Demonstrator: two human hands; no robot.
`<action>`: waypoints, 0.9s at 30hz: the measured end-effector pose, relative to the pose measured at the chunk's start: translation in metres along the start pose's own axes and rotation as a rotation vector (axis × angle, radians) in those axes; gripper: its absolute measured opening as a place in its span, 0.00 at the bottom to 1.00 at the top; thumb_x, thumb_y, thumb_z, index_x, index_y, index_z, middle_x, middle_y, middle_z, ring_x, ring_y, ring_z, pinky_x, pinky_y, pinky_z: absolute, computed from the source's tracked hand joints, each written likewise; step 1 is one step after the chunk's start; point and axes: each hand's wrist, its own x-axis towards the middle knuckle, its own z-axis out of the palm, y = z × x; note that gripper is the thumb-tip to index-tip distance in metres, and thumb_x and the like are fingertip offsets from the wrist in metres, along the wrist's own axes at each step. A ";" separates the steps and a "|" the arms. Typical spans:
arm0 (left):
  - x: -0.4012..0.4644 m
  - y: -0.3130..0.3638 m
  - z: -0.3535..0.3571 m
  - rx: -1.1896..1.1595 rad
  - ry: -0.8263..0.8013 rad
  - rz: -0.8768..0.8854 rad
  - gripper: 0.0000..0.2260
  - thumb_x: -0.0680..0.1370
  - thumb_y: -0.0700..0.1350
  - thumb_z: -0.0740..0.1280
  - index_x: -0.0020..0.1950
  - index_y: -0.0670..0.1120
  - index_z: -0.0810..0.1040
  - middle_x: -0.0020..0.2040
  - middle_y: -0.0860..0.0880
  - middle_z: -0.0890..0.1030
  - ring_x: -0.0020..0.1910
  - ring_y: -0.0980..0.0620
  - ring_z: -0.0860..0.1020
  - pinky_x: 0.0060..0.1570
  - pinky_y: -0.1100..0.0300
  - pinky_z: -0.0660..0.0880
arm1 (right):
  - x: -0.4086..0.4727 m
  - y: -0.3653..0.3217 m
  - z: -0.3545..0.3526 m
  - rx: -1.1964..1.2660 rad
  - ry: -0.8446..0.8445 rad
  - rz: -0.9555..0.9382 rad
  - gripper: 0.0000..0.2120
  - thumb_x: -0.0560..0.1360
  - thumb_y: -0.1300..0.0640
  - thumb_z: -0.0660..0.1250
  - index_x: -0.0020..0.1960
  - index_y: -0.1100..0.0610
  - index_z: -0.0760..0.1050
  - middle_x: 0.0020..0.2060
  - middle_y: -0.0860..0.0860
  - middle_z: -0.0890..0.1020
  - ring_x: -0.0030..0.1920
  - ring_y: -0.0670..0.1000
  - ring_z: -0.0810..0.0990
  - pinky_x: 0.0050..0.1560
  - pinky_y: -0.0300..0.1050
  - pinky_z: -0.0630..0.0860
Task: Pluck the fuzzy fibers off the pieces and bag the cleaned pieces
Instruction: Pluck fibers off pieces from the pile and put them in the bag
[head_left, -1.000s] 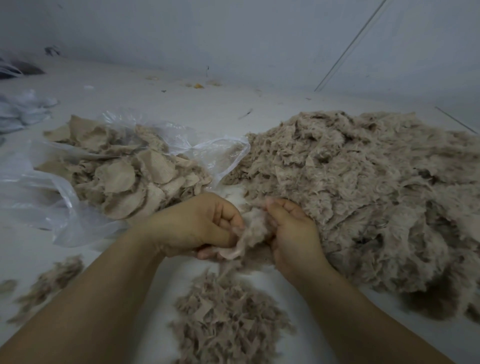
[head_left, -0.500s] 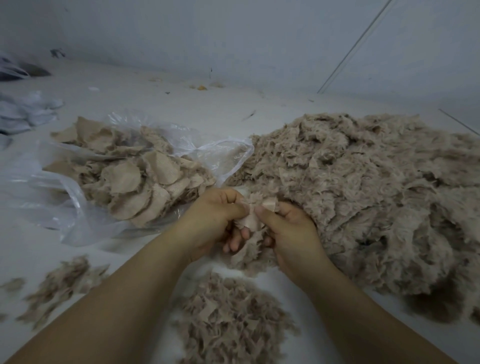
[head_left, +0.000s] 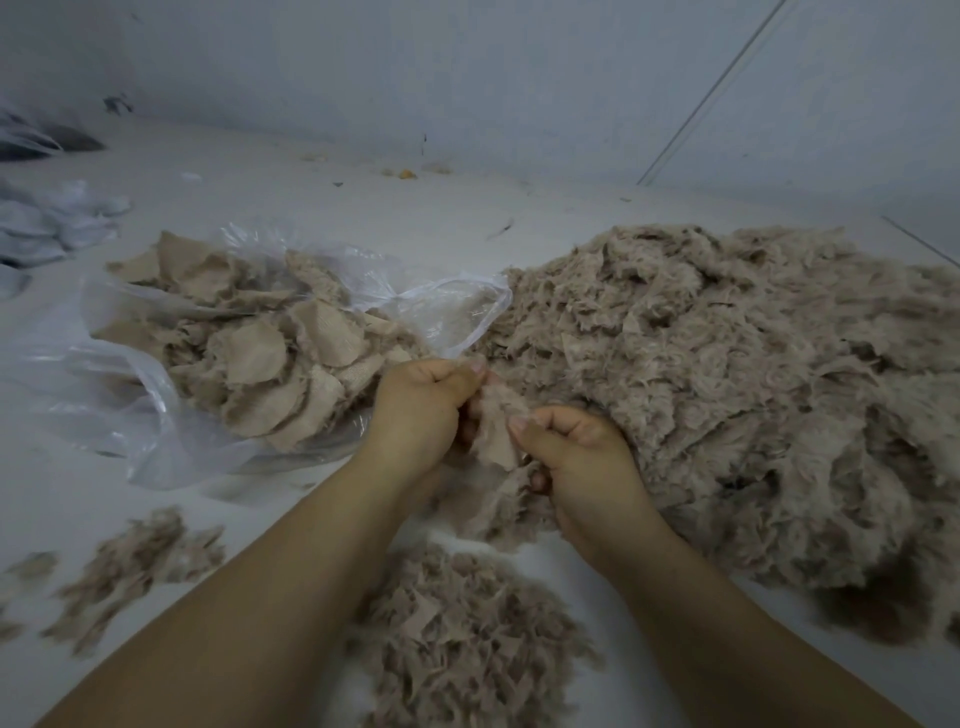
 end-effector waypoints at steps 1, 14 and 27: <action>0.002 0.001 -0.005 0.004 0.008 -0.008 0.13 0.80 0.44 0.67 0.38 0.37 0.82 0.30 0.42 0.76 0.26 0.47 0.72 0.26 0.60 0.69 | 0.000 0.001 -0.001 0.031 0.010 0.010 0.11 0.72 0.52 0.71 0.32 0.52 0.80 0.30 0.51 0.79 0.26 0.46 0.71 0.26 0.38 0.70; -0.004 0.005 0.000 0.235 -0.082 0.045 0.13 0.78 0.40 0.69 0.33 0.41 0.80 0.24 0.46 0.74 0.18 0.54 0.67 0.21 0.66 0.64 | -0.001 0.000 0.000 0.052 0.033 0.030 0.11 0.69 0.48 0.72 0.41 0.56 0.84 0.37 0.61 0.78 0.31 0.53 0.71 0.31 0.43 0.71; -0.001 0.034 -0.049 0.549 -0.783 -0.107 0.11 0.71 0.51 0.76 0.37 0.44 0.83 0.32 0.43 0.82 0.25 0.50 0.76 0.27 0.63 0.70 | 0.000 0.000 0.001 0.134 0.134 0.033 0.09 0.79 0.54 0.68 0.45 0.60 0.80 0.29 0.54 0.67 0.26 0.47 0.67 0.26 0.39 0.71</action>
